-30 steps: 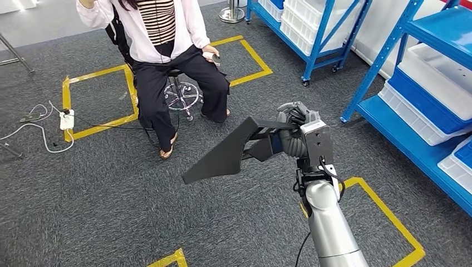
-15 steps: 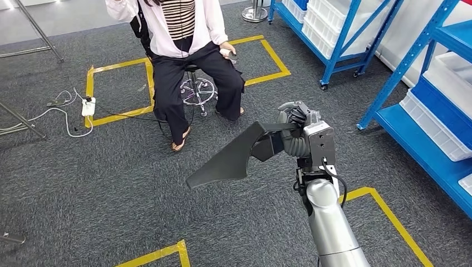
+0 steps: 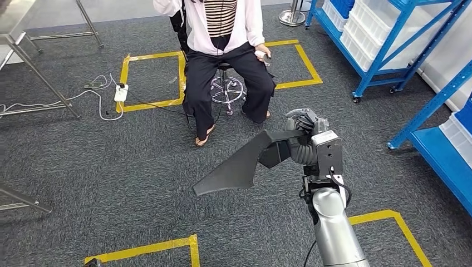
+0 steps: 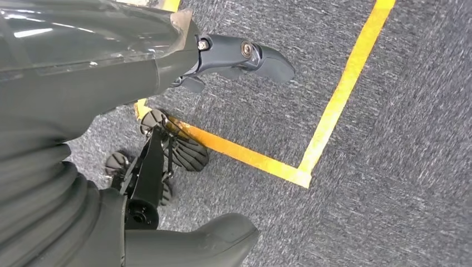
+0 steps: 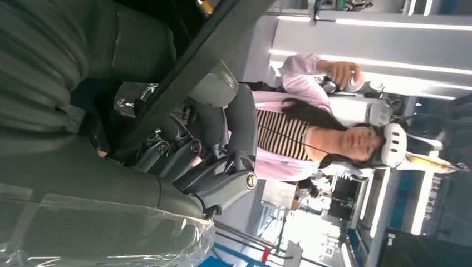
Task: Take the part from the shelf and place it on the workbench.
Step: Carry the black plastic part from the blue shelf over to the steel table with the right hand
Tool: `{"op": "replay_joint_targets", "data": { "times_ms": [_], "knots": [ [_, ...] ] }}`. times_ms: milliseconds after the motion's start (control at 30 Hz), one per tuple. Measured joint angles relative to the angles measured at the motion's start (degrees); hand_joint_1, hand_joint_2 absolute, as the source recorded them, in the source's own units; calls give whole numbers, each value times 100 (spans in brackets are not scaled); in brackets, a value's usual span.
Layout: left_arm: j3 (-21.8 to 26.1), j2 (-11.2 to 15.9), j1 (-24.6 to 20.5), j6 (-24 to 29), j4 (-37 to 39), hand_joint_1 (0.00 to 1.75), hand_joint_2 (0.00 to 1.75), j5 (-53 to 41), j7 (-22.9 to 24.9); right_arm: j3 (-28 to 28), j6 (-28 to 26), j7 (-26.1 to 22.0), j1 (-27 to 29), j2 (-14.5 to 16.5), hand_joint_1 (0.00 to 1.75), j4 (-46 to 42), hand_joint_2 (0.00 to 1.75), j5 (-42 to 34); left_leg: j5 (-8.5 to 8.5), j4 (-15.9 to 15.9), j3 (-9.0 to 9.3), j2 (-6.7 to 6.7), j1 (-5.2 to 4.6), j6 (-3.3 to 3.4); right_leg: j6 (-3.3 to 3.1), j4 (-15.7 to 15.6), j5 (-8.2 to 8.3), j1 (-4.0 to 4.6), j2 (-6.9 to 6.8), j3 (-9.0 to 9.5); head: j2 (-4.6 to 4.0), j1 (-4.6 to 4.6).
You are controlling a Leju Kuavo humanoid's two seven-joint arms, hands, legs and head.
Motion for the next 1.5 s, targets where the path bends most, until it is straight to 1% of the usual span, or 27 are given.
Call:
{"op": "replay_joint_targets", "data": {
  "times_ms": [67,100,167,200,267,333,367,433,500,567,633,700,767,833,867,900,967,1000,1067,1133,1200,1267,1333,1367,1400,1433,1500],
  "knots": [
    [-20,4,-2,0,0,0,175,-15,14,-15,-10,29,58,-14,175,-68,175,14,12,16,-47,-76,0,-82,-60,-201,54,19,51,97,0,1],
    [-28,4,7,0,1,0,175,-22,18,-20,-13,39,84,-15,175,-95,175,17,27,11,-64,-105,10,-112,-107,-205,74,30,11,99,0,-4],
    [-37,5,26,0,1,0,175,-35,23,-33,-19,45,116,-16,175,-140,175,21,-13,73,-112,-13,30,-159,-184,-207,100,32,-52,95,0,-18],
    [-41,4,29,0,1,0,175,-40,26,-38,-20,44,128,-15,175,-160,175,24,-117,232,-185,112,28,-174,-227,-214,109,31,-90,96,0,-37],
    [-58,-1,26,-2,1,0,175,-45,31,-51,-20,44,169,-21,175,-183,175,28,-477,895,-494,373,14,-192,-298,-218,105,66,-180,94,0,-69],
    [-70,-4,26,-3,1,0,175,-45,32,-59,-20,44,223,-34,175,-187,175,31,-750,1581,-817,440,13,-185,-331,-217,98,123,-289,87,0,-76],
    [-72,-4,29,-3,1,0,175,-45,32,-61,-20,44,244,-40,175,-187,175,33,-742,1673,-854,444,9,-164,-336,-217,95,150,-342,86,0,-77],
    [-73,-3,31,-2,1,0,175,-46,34,-62,-20,44,261,-45,175,-192,175,33,-461,1179,-569,494,-31,-71,-343,-217,90,191,-440,89,0,-76],
    [-74,4,22,0,-1,0,175,-52,44,-65,-20,43,263,-46,175,-208,175,36,-221,409,-140,712,-132,62,-343,-219,85,222,-531,94,0,-69],
    [-75,9,12,5,-3,0,175,-63,59,-72,-20,43,274,-52,175,-218,175,39,-179,101,12,826,-216,140,-336,-226,82,235,-624,92,0,-74],
    [-76,9,25,20,-2,0,175,-72,78,-78,-20,42,292,-57,175,-218,175,40,-133,42,16,712,-213,178,-311,-236,71,241,-695,90,0,-88],
    [-76,4,51,37,0,0,175,-87,95,-92,-20,38,316,-64,175,-217,175,38,-61,-64,68,613,-168,226,-285,-77,-36,233,-541,28,0,-87],
    [-78,-3,67,43,2,0,175,-103,102,-125,-20,32,367,-87,175,-205,175,30,-14,-118,97,501,-141,258,-277,513,-308,189,-283,-231,0,-66],
    [-78,-11,88,44,4,0,175,-108,109,-155,-21,31,439,-111,175,-183,175,24,-1,-116,83,357,-131,260,-236,1218,-557,133,-192,-569,0,-52],
    [-78,-16,105,44,6,0,175,-108,113,-162,-21,31,469,-119,175,-174,175,24,3,-113,79,285,-123,251,-188,1351,-575,106,-184,-641,0,-53],
    [-78,-18,121,44,9,0,175,-109,115,-165,-21,31,488,-122,175,-167,175,22,6,-107,78,215,-110,235,-123,1245,-493,76,-179,-599,0,-53],
    [-78,-20,141,47,12,0,175,-111,117,-166,-20,30,499,-124,175,-163,175,19,-7,-68,69,85,-70,178,22,480,-166,2,-99,-242,0,-51],
    [-78,-17,145,51,12,0,175,-113,117,-165,-20,30,498,-123,175,-161,175,17,-21,-36,51,24,-61,134,56,112,-36,-15,-37,-61,0,-41],
    [-77,-15,159,63,15,0,175,-113,117,-164,-20,28,493,-111,175,-157,175,16,-26,3,-1,-58,-61,40,7,-222,62,-7,30,100,0,-32],
    [-75,-13,190,76,23,0,175,-93,117,-162,-13,26,479,-81,175,-153,175,23,-5,-2,-37,-95,-50,-28,-108,-219,87,18,-34,95,0,-35],
    [-73,-13,220,86,30,0,175,-61,115,-160,14,25,442,-38,175,-146,175,40,-94,125,-104,65,-40,-74,-198,-230,111,9,-97,94,0,-57],
    [-72,-18,229,86,33,0,175,-39,108,-157,39,24,396,-4,175,-119,175,55,-410,672,-360,319,-41,-111,-277,-238,114,27,-177,95,0,-96],
    [-72,-26,233,78,36,0,175,-33,101,-156,46,24,371,15,175,-74,175,60,-741,1429,-732,414,-34,-126,-321,-237,102,73,-284,91,0,-115],
    [-72,-29,241,72,37,0,175,-37,98,-155,47,24,362,26,175,-48,175,63,-784,1632,-836,425,-35,-120,-328,-237,98,94,-340,91,0,-116],
    [-71,-31,248,66,38,0,175,-43,98,-154,48,24,352,41,175,-24,175,68,-720,1613,-827,435,-38,-104,-333,-237,94,111,-395,92,0,-118],
    [-70,-32,254,61,39,0,175,-51,98,-153,49,23,337,56,175,-5,175,75,-570,1373,-699,458,-43,-77,-336,-237,91,126,-444,95,0,-117],
    [-69,-30,250,55,39,0,175,-64,99,-151,51,22,298,86,175,11,175,89,-254,586,-264,634,-89,5,-335,-237,82,160,-530,102,0,-116]
  ]
}}
